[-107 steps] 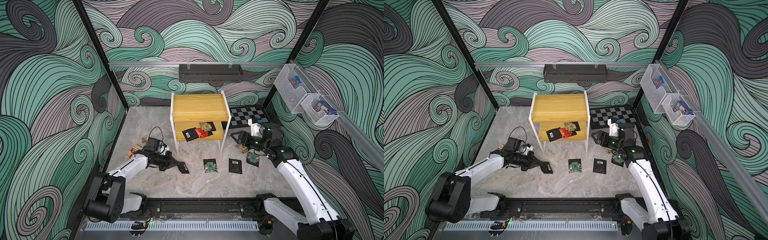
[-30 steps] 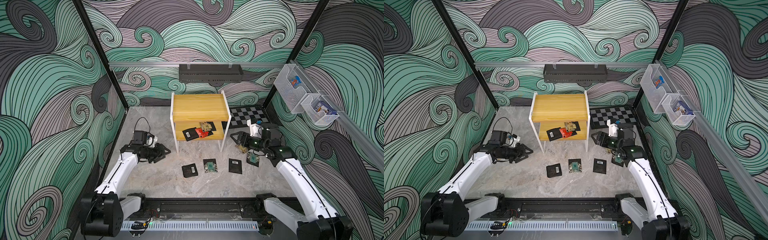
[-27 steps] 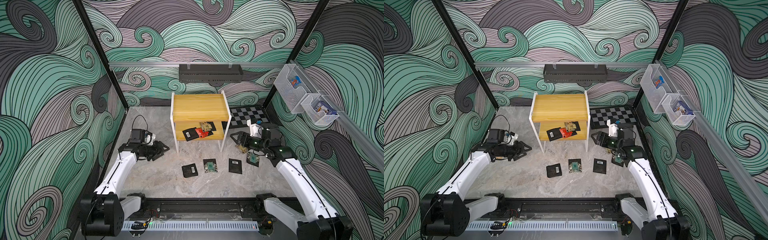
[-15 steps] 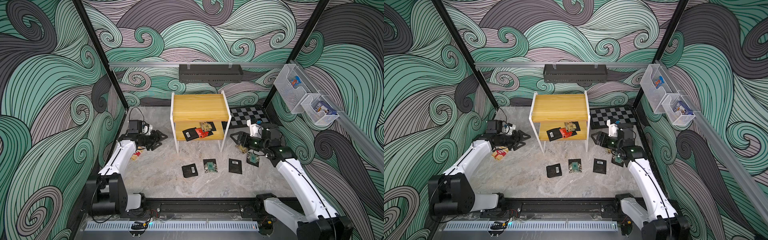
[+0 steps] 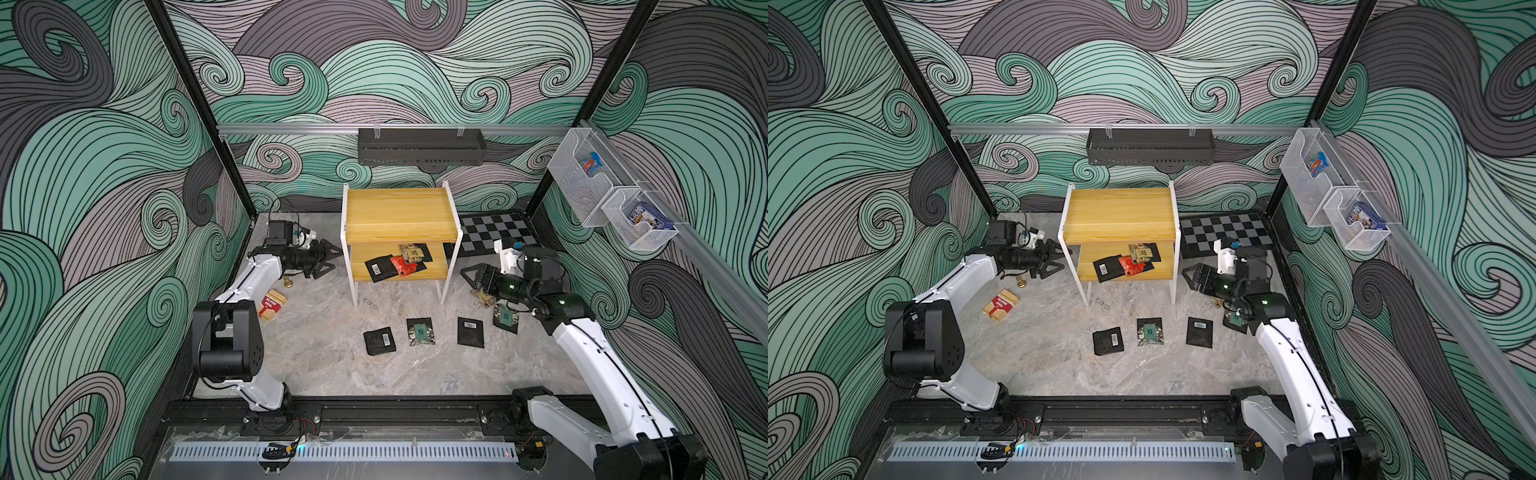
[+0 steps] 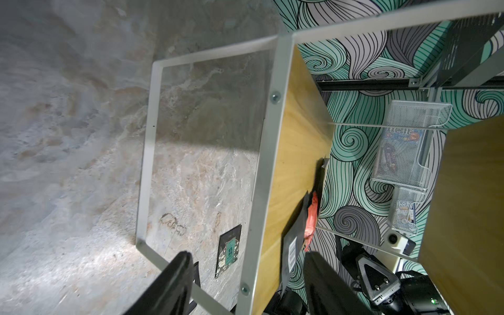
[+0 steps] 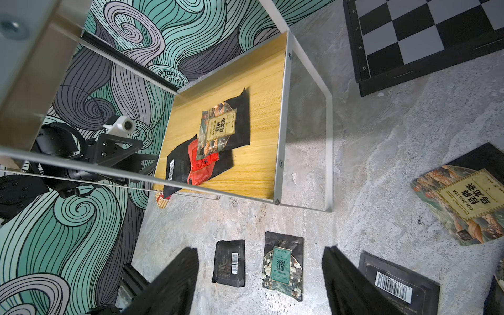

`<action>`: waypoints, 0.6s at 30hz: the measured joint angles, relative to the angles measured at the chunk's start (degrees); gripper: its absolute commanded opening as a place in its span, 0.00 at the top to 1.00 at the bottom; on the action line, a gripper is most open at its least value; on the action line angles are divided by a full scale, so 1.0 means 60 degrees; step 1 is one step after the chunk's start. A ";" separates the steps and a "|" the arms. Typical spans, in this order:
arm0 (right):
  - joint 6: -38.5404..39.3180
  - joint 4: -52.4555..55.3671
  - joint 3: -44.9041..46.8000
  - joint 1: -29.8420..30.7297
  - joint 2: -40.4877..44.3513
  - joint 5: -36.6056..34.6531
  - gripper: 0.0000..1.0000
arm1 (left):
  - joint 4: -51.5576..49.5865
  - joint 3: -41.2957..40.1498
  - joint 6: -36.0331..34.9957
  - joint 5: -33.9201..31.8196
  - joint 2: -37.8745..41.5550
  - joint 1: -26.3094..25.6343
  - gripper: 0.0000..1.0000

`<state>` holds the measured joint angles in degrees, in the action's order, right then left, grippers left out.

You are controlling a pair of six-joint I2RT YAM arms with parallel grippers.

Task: Remove the tea bags from the shelf
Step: Pick up the tea bag from the shelf.

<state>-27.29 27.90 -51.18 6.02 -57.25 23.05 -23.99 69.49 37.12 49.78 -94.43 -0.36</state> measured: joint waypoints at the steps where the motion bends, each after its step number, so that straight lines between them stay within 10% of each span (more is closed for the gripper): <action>1: 0.0000 0.0000 0.0007 0.0000 0.0000 0.0000 0.24 | 0.0018 0.0098 -0.0004 0.0036 -0.0109 -0.0109 0.32; 18: -0.0022 -0.0058 0.0062 0.0000 0.0000 -0.0022 0.24 | -0.0364 0.1228 -0.0444 0.0211 -0.1428 -0.1424 0.30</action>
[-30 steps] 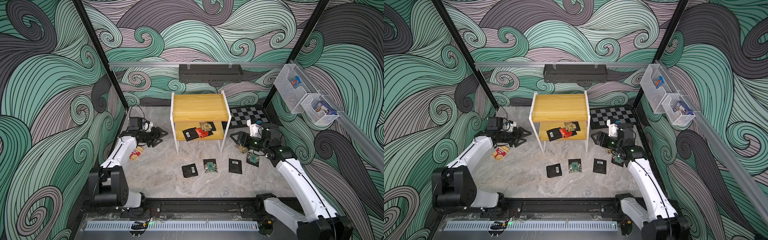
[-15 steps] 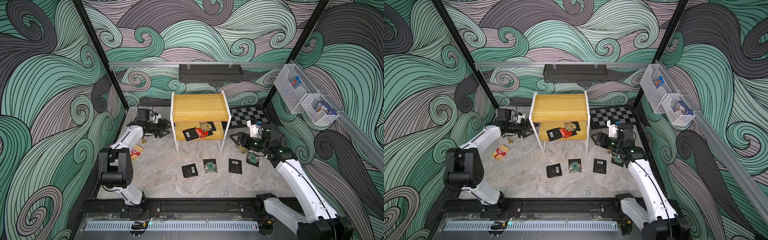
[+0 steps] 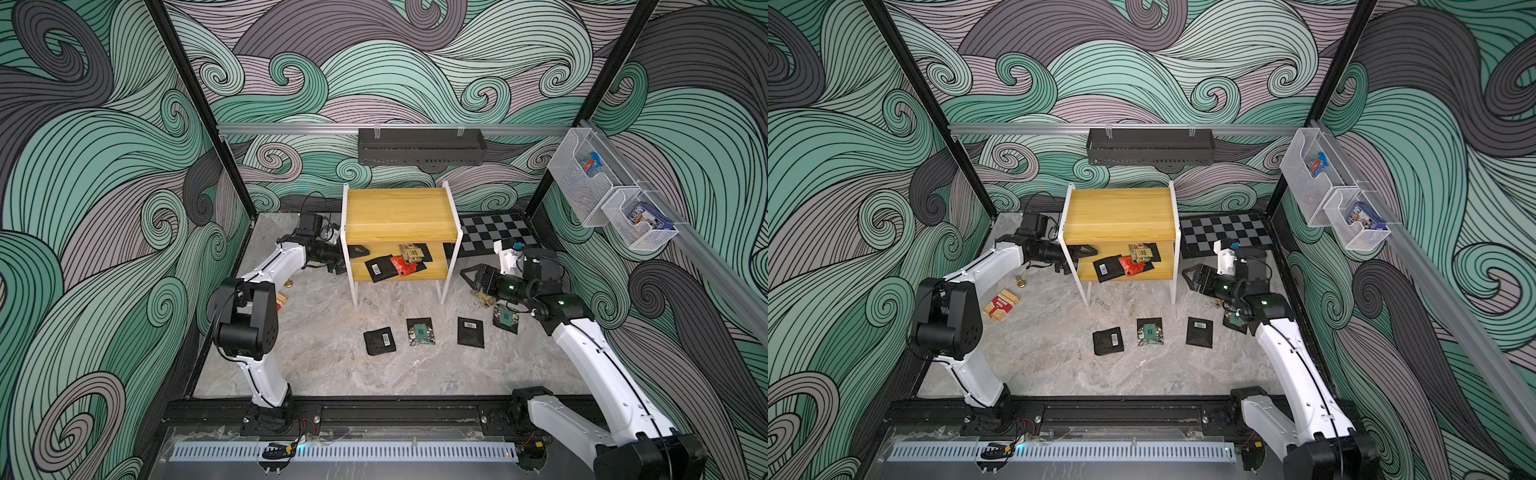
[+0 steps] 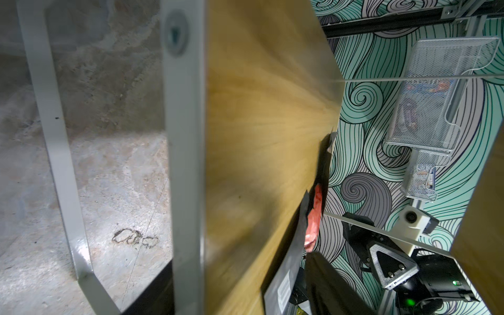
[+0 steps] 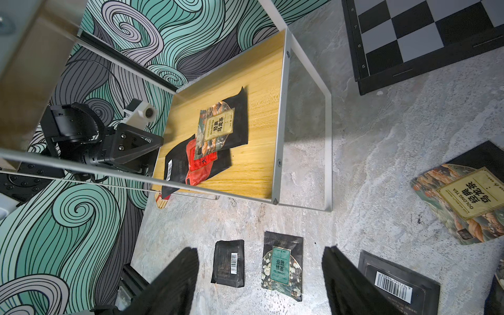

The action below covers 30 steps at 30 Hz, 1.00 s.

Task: Remove the tea bags from the shelf
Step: Pick up the tea bag from the shelf.

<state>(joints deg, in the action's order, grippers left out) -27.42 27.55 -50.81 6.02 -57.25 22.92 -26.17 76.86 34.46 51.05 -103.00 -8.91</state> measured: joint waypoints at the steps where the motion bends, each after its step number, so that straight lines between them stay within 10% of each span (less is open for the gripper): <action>1: 0.0004 -0.0007 0.0007 0.0000 0.0000 -0.0004 0.24 | -0.0044 0.0000 -0.0062 0.0004 -0.0025 -0.0047 0.30; 30: 0.0000 -0.0069 0.0160 0.0000 -0.0011 -0.0051 0.24 | -0.1355 0.0047 -0.1861 -0.0987 0.0157 -0.0240 0.33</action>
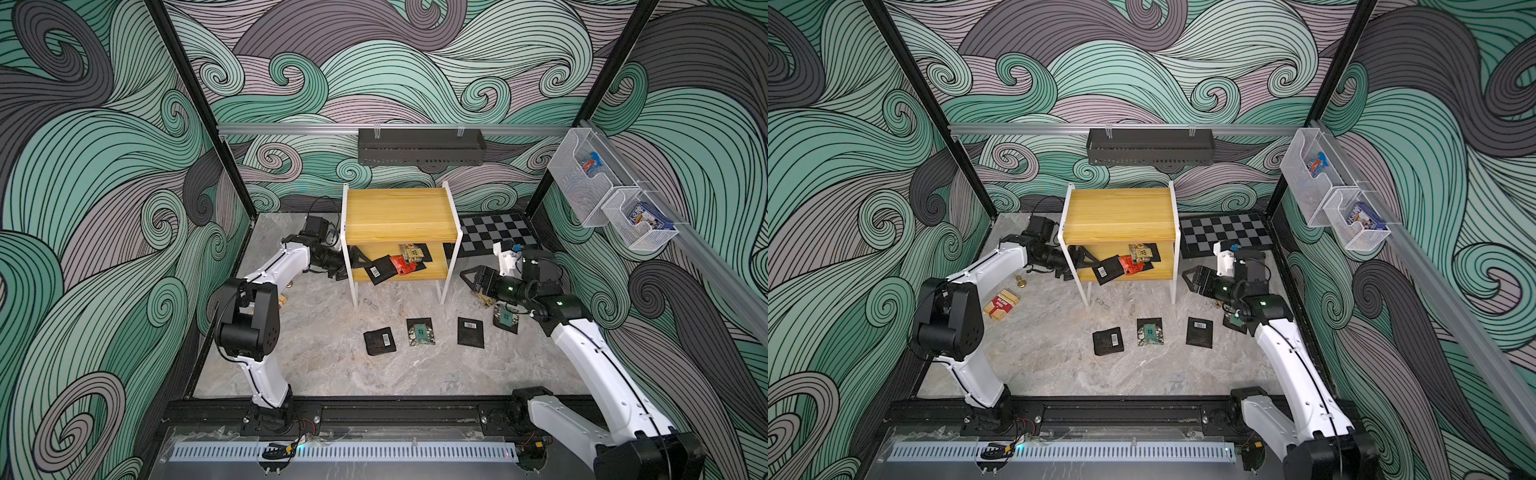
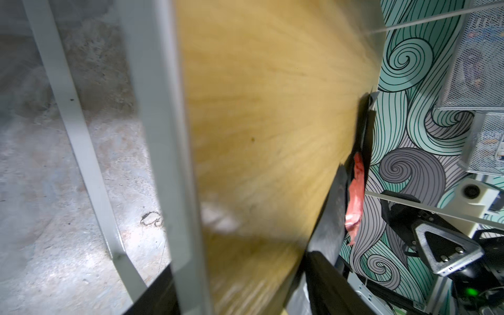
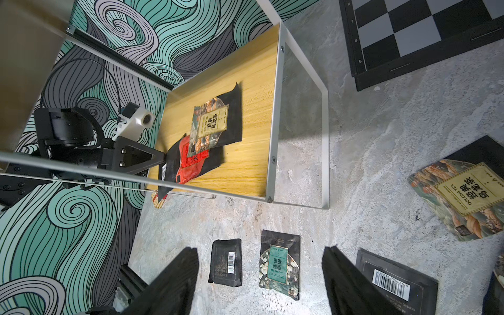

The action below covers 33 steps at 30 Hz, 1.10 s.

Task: Remove the tea bags from the shelf
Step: Pick up the tea bag from the shelf.

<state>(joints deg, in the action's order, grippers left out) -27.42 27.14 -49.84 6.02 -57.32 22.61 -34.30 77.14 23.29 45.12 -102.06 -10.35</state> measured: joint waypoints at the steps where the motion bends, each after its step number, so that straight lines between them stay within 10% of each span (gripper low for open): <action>1: 0.0000 0.0000 0.0000 0.0000 0.0000 0.0000 0.24 | -0.0036 0.0000 -0.0033 -0.0113 0.0047 0.0029 0.33; 33: -0.0007 -0.0004 0.0000 0.0000 -0.0091 0.0000 0.24 | 0.0171 -0.0189 0.0302 -0.0182 0.1075 0.0841 0.34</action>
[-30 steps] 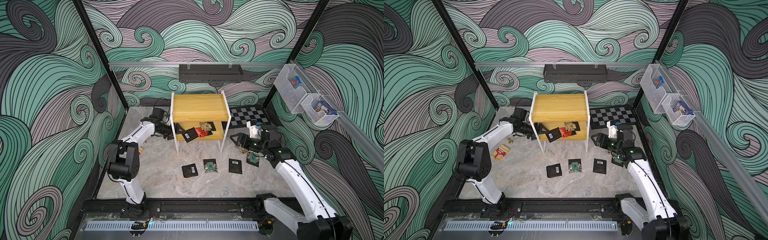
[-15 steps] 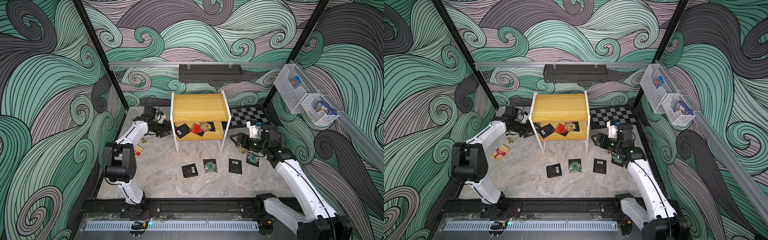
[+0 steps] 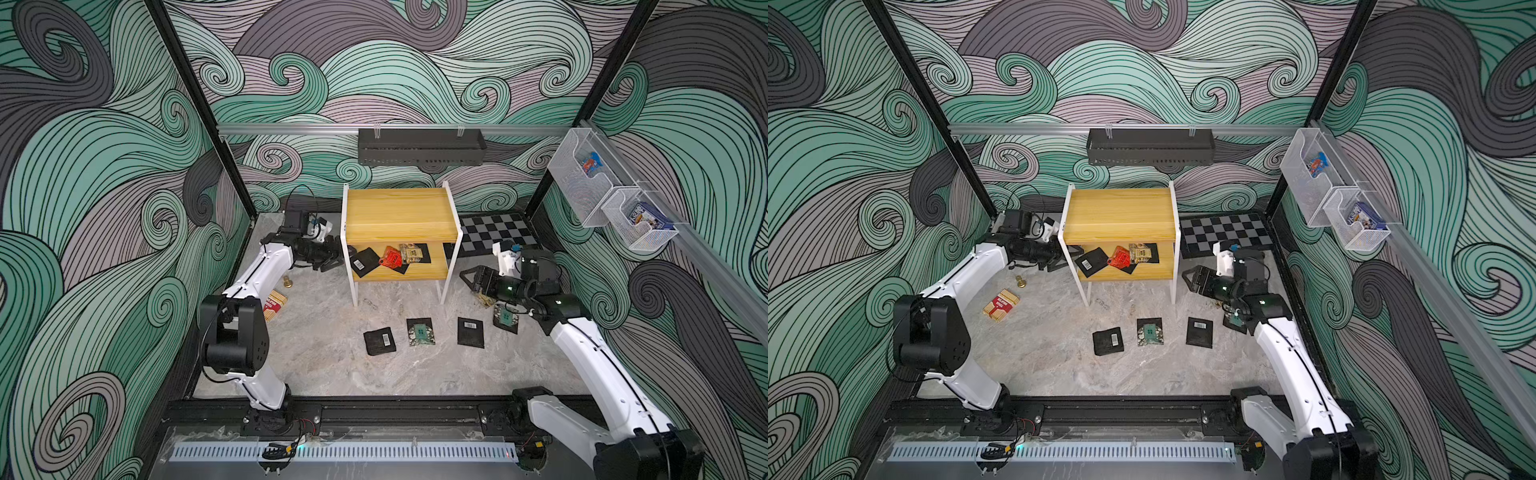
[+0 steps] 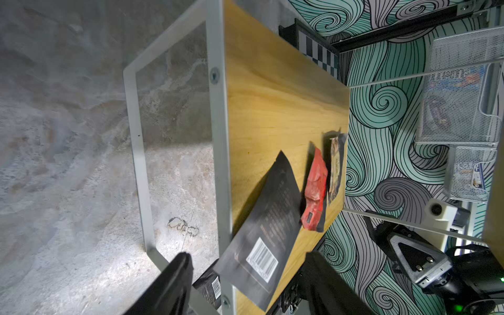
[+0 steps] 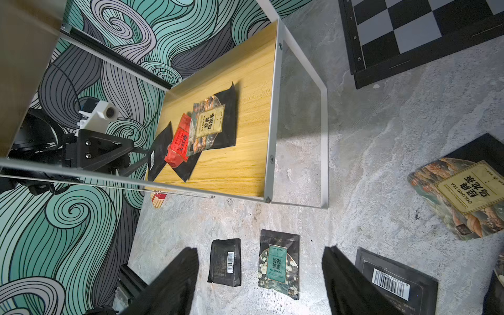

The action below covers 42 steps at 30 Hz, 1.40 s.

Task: Remove the tea bags from the shelf
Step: Pick up the tea bag from the shelf.

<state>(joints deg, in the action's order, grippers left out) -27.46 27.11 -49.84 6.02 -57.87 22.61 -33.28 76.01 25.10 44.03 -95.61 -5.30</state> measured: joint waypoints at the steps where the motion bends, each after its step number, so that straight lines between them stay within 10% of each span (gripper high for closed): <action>1: 0.0000 0.0000 0.0000 0.0000 0.0000 0.0000 0.24 | -0.0004 -0.0080 0.0000 0.0018 0.0000 -0.0036 0.35; 28: 0.0000 -0.0007 0.0073 0.0000 0.0033 -0.0007 0.24 | -0.0058 -0.0481 -0.0117 0.0499 0.0004 0.0331 0.98; 42: 0.0004 -0.0007 0.0073 0.0000 0.0033 -0.0007 0.24 | -0.0080 -0.0474 0.0062 0.0251 0.0692 0.1060 1.00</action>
<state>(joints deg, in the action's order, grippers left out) -27.44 27.07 -49.41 6.02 -57.67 22.57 -33.76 73.17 25.47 45.54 -91.46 1.06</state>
